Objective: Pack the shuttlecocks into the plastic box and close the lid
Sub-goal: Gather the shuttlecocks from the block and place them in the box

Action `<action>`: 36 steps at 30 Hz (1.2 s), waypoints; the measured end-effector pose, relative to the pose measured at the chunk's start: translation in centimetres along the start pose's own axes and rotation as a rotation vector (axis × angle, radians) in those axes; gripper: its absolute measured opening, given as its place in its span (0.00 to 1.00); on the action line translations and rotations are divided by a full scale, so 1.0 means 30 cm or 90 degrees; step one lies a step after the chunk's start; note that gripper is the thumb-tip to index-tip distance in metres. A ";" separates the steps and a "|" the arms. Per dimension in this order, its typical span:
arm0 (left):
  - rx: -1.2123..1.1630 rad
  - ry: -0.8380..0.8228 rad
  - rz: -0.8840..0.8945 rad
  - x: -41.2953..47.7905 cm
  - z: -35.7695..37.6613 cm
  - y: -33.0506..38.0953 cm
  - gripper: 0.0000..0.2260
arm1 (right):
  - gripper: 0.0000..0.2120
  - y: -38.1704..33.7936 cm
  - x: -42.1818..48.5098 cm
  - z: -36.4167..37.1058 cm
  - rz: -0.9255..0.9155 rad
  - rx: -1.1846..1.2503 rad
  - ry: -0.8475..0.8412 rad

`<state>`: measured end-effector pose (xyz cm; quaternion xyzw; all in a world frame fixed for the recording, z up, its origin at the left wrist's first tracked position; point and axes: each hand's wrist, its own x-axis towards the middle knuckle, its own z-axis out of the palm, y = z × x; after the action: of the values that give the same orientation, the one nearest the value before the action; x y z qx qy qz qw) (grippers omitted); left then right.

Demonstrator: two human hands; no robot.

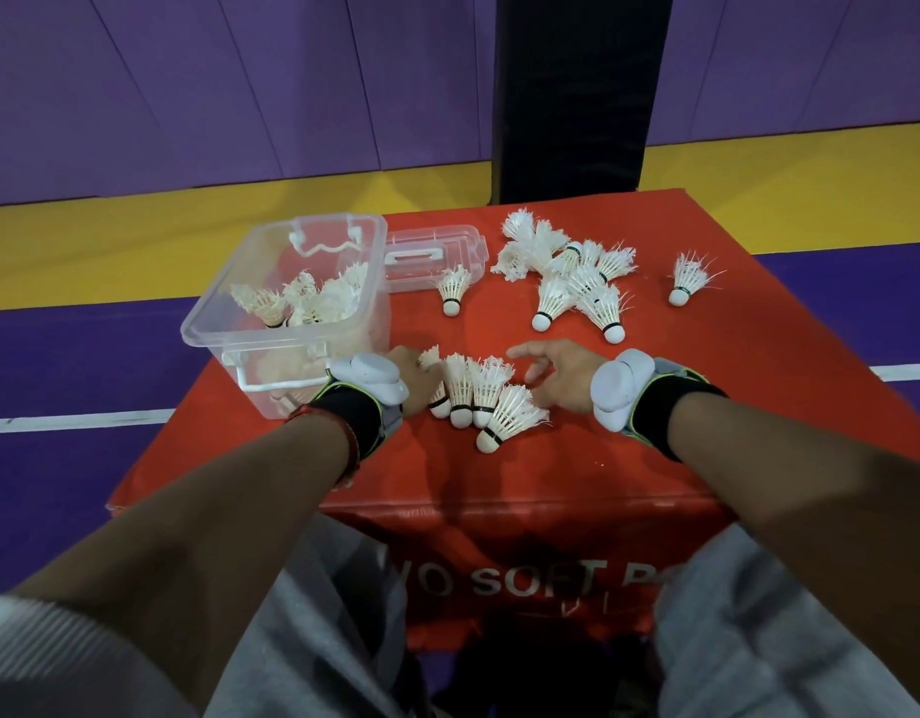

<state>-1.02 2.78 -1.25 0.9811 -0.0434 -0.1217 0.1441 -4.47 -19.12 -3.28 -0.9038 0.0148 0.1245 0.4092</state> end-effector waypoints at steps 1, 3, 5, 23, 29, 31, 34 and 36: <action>0.008 0.012 0.002 0.003 -0.003 0.003 0.20 | 0.33 -0.002 0.000 0.001 0.000 -0.013 -0.003; 0.037 0.005 0.014 0.010 -0.007 0.003 0.21 | 0.35 -0.010 0.002 -0.002 0.000 -0.042 -0.023; 0.054 0.002 0.039 0.026 -0.005 -0.006 0.23 | 0.34 -0.012 0.005 -0.002 0.004 -0.050 -0.033; 0.015 -0.111 0.107 -0.015 -0.035 0.033 0.18 | 0.21 0.023 0.001 0.018 -0.001 -0.054 0.031; 0.127 -0.099 0.133 0.020 -0.059 0.030 0.26 | 0.23 0.017 0.004 0.017 0.011 -0.050 0.015; 0.166 -0.110 0.184 0.040 -0.053 0.020 0.27 | 0.23 0.013 0.004 0.015 0.018 -0.049 0.006; 0.160 -0.104 0.224 0.050 -0.039 0.001 0.28 | 0.24 0.014 0.004 0.015 0.022 -0.039 0.000; 0.114 -0.099 0.239 0.051 -0.032 -0.012 0.27 | 0.24 0.015 0.008 0.017 0.020 -0.033 -0.001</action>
<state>0.71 3.21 -0.80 0.9522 -0.2473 -0.1639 0.0725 -4.40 -19.02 -4.00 -0.9135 0.0259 0.1321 0.3838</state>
